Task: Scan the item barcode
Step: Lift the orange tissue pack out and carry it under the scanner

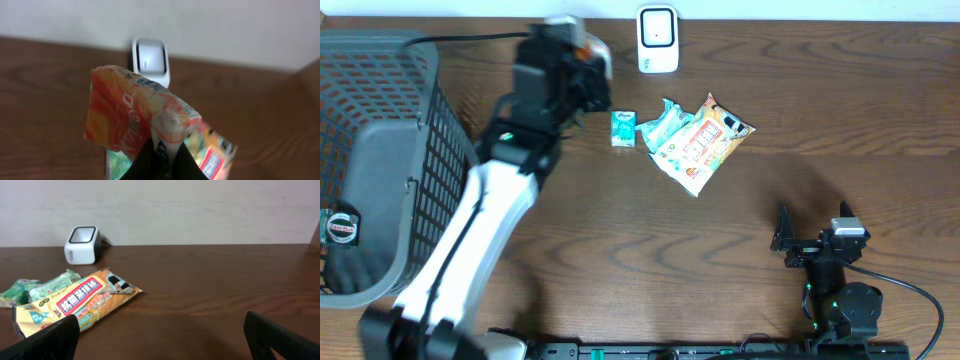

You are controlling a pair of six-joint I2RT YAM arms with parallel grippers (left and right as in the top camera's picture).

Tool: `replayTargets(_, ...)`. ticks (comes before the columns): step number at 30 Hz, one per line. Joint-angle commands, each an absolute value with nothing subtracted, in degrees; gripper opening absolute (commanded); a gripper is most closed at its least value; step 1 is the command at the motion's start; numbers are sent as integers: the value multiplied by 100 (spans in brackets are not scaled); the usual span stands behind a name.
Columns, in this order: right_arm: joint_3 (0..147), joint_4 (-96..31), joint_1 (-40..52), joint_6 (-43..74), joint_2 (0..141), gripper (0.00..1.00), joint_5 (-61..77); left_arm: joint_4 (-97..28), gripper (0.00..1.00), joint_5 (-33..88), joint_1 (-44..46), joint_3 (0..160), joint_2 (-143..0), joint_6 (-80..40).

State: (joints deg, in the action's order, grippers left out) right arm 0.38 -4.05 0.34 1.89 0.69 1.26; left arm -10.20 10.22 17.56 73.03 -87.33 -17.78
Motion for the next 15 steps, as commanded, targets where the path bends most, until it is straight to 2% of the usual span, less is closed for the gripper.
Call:
replayTargets(1,30,-432,47,123,40,99,99,-1063,7,902,1949,7330,-9334,-1352)
replayTargets(10,30,-429,47,123,40,99,99,-1675,7,871,2316,7330,-10029,-1354)
replayTargets(15,30,-432,47,123,40,99,97,-2742,7,384,2335,7325,-10031,-2873)
